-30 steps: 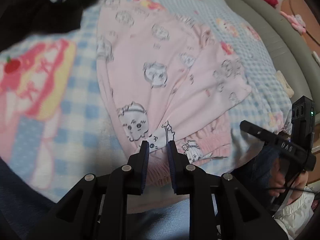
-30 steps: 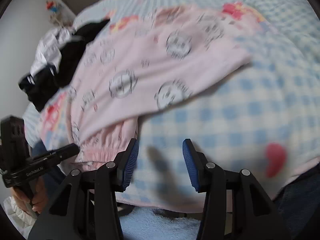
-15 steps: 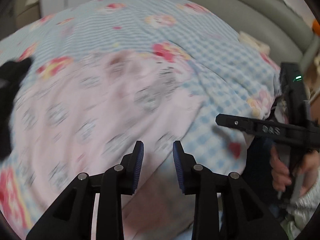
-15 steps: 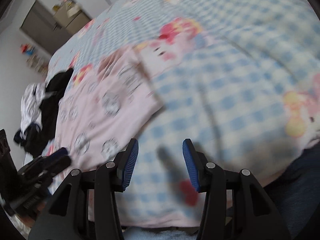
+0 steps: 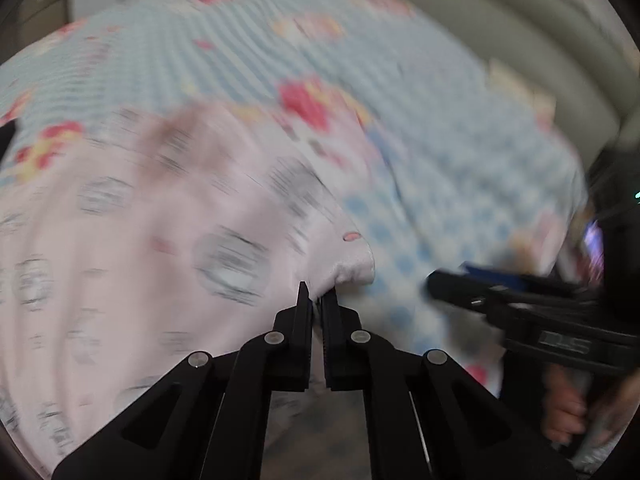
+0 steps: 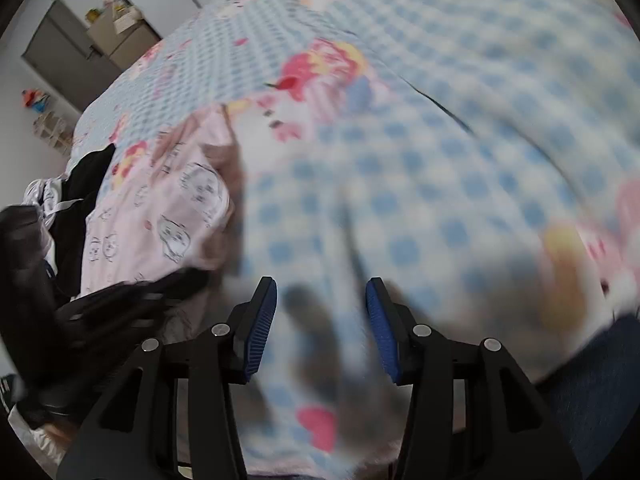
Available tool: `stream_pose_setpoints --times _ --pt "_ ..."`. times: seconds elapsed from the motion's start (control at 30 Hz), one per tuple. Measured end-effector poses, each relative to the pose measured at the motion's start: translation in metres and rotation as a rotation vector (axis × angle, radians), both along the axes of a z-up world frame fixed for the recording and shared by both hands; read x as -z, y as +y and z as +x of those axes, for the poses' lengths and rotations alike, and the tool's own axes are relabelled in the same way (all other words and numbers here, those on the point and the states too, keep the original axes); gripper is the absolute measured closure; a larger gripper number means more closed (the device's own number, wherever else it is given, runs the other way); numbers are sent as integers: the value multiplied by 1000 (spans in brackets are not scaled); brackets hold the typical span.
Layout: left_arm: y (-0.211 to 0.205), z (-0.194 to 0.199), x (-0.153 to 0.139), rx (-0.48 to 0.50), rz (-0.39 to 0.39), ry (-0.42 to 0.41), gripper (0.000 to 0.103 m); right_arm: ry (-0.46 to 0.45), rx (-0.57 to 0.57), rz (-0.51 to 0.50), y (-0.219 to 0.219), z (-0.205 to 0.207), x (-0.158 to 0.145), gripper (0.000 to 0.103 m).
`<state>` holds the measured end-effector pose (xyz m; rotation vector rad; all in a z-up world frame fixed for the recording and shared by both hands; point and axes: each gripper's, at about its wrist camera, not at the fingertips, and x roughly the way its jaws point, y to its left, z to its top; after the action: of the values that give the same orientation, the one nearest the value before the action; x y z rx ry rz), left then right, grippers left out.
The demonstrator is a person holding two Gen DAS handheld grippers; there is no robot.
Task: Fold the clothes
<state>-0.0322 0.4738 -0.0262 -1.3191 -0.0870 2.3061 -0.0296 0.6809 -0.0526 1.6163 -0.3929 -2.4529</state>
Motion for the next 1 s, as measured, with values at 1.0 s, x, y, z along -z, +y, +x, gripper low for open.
stream_pose_setpoints --times 1.0 --pt "-291 -103 26 -394 -65 -71 97 142 -487 75 -250 -189 -1 56"
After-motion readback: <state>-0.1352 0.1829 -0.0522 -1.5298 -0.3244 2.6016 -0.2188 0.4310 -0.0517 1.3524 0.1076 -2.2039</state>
